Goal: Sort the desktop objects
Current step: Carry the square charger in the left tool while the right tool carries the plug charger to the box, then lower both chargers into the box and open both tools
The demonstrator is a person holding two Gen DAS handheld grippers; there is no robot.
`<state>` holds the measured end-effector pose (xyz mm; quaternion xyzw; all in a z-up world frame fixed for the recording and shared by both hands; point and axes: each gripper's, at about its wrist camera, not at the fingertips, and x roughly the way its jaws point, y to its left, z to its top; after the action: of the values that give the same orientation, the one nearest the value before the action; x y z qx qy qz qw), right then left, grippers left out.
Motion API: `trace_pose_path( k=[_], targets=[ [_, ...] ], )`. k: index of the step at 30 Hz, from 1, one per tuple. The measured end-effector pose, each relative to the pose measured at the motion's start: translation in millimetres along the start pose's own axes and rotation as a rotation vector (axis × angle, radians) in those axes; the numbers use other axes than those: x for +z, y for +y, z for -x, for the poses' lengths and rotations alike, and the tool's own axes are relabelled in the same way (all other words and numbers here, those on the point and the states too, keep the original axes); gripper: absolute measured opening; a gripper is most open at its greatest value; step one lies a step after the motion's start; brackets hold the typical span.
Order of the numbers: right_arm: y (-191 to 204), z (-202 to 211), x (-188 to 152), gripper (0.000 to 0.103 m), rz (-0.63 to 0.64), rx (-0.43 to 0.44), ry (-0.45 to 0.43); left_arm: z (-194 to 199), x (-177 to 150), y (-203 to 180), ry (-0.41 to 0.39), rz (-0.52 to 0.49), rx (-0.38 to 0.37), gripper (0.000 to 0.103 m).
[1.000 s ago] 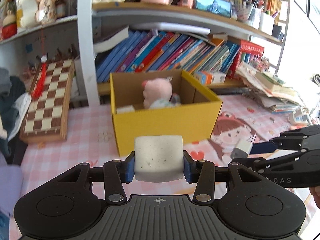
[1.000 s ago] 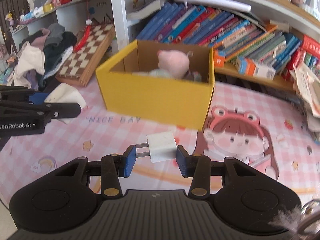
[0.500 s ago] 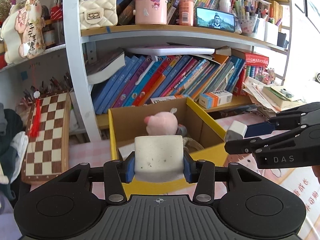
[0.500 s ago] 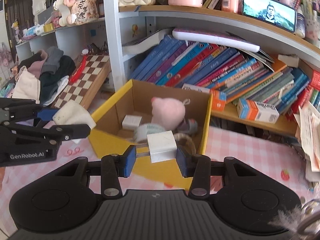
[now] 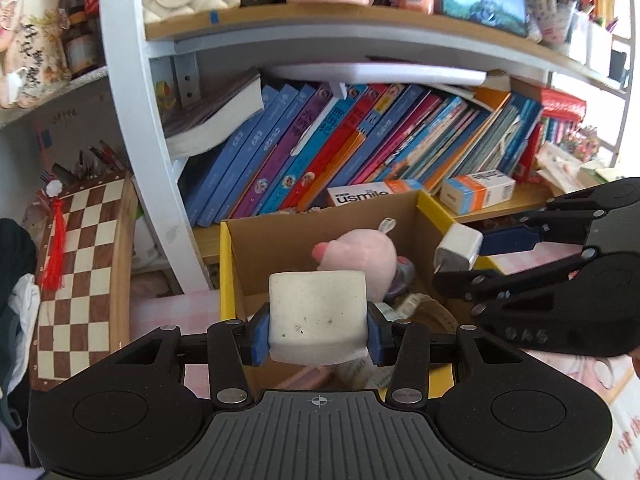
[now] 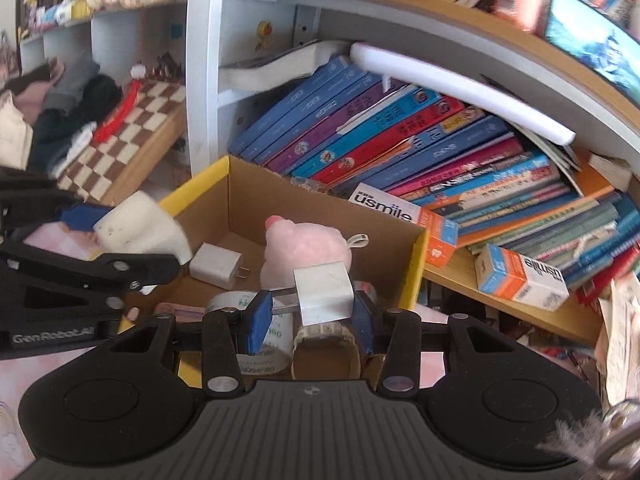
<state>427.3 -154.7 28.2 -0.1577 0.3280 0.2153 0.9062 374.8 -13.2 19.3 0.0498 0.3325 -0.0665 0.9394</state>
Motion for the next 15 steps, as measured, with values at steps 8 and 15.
trace_pose_path(
  k=[8, 15],
  targets=[
    [-0.5, -42.1, -0.5, 0.042, 0.069, 0.023, 0.064, -36.2, -0.6, 1.7, 0.062, -0.011, 0.037, 0.044],
    [-3.0, -70.7, 1.0, 0.042, 0.122, 0.053, 0.131, -61.1, -6.5, 5.2, 0.131, -0.038, 0.063, 0.044]
  ],
)
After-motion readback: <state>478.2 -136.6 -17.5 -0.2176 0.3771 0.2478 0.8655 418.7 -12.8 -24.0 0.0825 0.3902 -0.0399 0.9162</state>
